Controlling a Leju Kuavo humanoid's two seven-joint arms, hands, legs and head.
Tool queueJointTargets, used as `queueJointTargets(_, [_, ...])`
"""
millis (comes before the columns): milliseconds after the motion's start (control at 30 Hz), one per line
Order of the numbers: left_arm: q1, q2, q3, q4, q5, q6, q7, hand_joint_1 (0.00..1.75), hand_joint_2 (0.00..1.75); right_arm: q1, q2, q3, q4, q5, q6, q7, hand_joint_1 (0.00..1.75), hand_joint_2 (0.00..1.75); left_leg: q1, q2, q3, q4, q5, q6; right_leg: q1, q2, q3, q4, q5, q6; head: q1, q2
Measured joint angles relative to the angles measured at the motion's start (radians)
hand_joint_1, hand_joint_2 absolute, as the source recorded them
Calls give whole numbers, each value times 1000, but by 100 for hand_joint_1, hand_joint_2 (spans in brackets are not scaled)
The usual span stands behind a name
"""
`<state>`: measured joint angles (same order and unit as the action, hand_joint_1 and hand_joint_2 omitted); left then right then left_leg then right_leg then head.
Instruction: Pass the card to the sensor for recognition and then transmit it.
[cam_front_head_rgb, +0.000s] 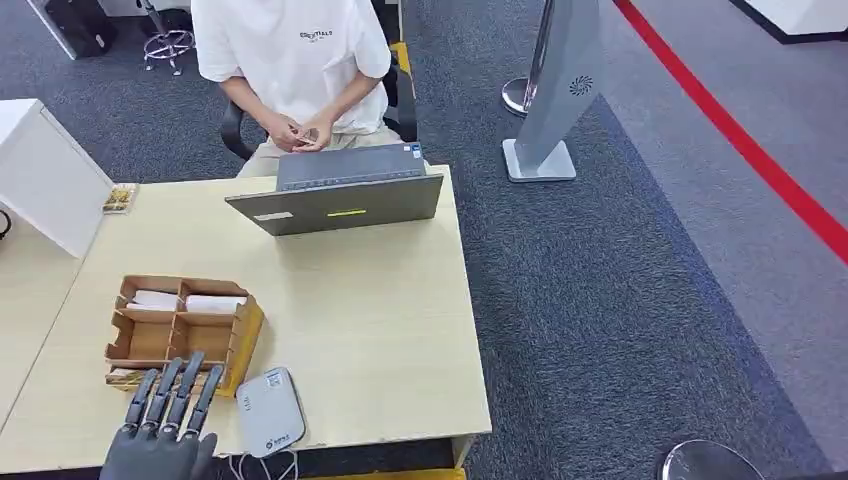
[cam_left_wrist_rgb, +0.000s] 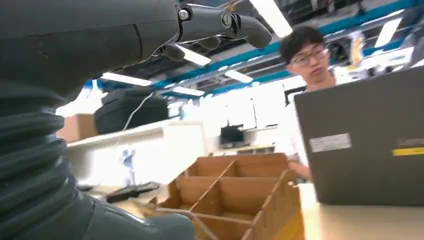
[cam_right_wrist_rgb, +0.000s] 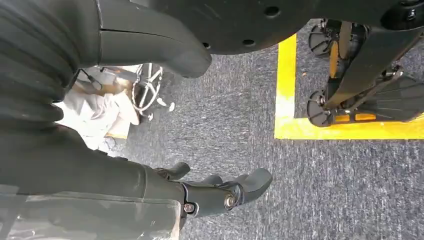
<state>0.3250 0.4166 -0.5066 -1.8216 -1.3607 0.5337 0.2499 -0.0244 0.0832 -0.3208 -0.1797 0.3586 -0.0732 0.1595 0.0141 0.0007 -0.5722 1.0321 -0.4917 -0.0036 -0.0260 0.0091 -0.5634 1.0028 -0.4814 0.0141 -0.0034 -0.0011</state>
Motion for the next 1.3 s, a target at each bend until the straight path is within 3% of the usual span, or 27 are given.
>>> queueJointTargets(133, [19, 15, 0, -2, 15, 9, 36, 0, 175, 1, 1, -3, 0, 11, 0, 2, 0, 175, 0, 0, 0, 0, 0, 0, 0, 0, 0, 0, 0, 0, 0, 0])
queueJointTargets(433, [36, 19, 14, -1, 39, 6, 46, 0, 175, 2, 1, -4, 0, 24, 1, 4, 0, 175, 0, 0, 0, 0, 0, 0, 0, 0, 1, 0, 0, 0, 0, 0])
queueJointTargets(1067, [43, -30, 115, 40, 56, 5, 36, 0, 175, 2, 1, -4, 0, 50, 3, 11, 0, 175, 0, 0, 0, 0, 0, 0, 0, -1, 1, 0, 0, 0, 0, 0])
queueJointTargets(1300, [45, -85, 196, 65, 15, 6, -4, 0, 175, 2, 1, -4, 0, 66, 8, 20, 0, 175, 0, 0, 0, 0, 0, 0, 0, -1, 1, 0, 0, 0, 0, 0])
